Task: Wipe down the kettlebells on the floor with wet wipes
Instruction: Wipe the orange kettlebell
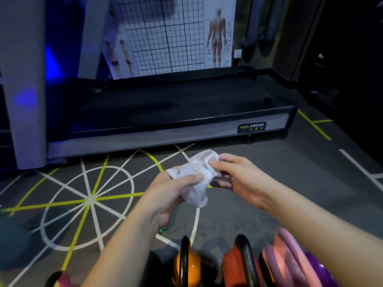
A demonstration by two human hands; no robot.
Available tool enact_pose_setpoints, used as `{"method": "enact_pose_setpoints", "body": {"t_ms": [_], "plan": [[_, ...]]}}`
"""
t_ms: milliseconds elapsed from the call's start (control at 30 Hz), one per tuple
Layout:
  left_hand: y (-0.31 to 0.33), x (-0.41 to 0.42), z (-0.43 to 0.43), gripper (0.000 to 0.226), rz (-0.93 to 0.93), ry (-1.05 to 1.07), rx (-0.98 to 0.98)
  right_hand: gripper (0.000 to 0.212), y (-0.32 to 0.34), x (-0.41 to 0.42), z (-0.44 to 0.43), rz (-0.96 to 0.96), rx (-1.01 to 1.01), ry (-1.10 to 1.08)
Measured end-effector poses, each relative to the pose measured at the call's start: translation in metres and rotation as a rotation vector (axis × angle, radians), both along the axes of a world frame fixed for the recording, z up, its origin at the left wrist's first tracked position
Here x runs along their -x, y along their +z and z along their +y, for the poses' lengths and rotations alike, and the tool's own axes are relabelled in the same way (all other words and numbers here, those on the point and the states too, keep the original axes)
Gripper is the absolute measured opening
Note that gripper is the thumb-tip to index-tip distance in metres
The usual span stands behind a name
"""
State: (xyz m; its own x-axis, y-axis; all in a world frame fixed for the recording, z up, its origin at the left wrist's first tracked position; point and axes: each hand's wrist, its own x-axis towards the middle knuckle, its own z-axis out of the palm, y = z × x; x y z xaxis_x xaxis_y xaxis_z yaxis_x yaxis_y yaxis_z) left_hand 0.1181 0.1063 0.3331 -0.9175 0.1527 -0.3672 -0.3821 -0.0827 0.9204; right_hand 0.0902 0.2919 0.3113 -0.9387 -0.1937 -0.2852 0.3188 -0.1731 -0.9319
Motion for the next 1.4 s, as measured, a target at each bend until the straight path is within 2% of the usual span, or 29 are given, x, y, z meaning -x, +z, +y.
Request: {"method": "enact_pose_setpoints", "body": {"t_ms": [67, 200, 267, 433, 533, 633, 700, 833, 933, 1067, 1167, 1267, 1400], "plan": [[-0.005, 0.013, 0.007, 0.028, -0.018, -0.055, -0.021, 0.006, -0.001, 0.007, 0.001, -0.025, 0.076, -0.068], [-0.026, 0.027, 0.019, 0.045, -0.128, -0.072, -0.177, 0.009, -0.012, 0.013, 0.009, -0.069, 0.040, -0.206], [-0.034, 0.034, 0.019, 0.041, -0.201, -0.068, -0.217, 0.008, -0.017, 0.016, 0.015, -0.066, -0.015, -0.218], [-0.047, 0.053, 0.028, 0.007, -0.267, 0.038, -0.201, 0.014, -0.018, 0.020, 0.016, -0.089, -0.057, -0.196], [-0.047, 0.054, 0.042, 0.009, -0.236, 0.113, -0.152, 0.028, -0.016, 0.011, 0.020, -0.127, -0.051, -0.121], [-0.039, 0.050, 0.050, 0.013, -0.145, 0.098, -0.078, 0.036, -0.012, -0.005, 0.036, -0.173, -0.043, -0.010], [-0.037, 0.046, 0.049, 0.025, -0.047, -0.002, -0.015, 0.037, -0.009, -0.021, 0.049, -0.163, -0.078, -0.040], [-0.026, 0.025, 0.049, 0.029, 0.070, -0.270, 0.016, 0.067, -0.006, -0.055, 0.072, -0.050, -0.227, -0.195], [-0.019, -0.004, 0.064, 0.037, 0.090, -0.378, -0.014, 0.050, 0.005, -0.072, 0.073, 0.070, -0.213, -0.216], [-0.017, -0.020, 0.065, 0.040, 0.170, -0.370, 0.024, 0.019, 0.011, -0.087, 0.063, 0.167, -0.263, -0.253], [-0.017, -0.020, 0.053, 0.032, 0.289, -0.375, 0.163, 0.028, 0.011, -0.090, 0.066, 0.171, -0.353, -0.245], [-0.022, -0.026, 0.048, 0.023, 0.338, -0.366, 0.287, 0.046, 0.015, -0.101, 0.068, 0.168, -0.510, -0.065], [-0.026, -0.027, 0.045, 0.026, 0.431, -0.337, 0.403, 0.023, 0.010, -0.102, 0.077, 0.198, -0.854, 0.007]]}}
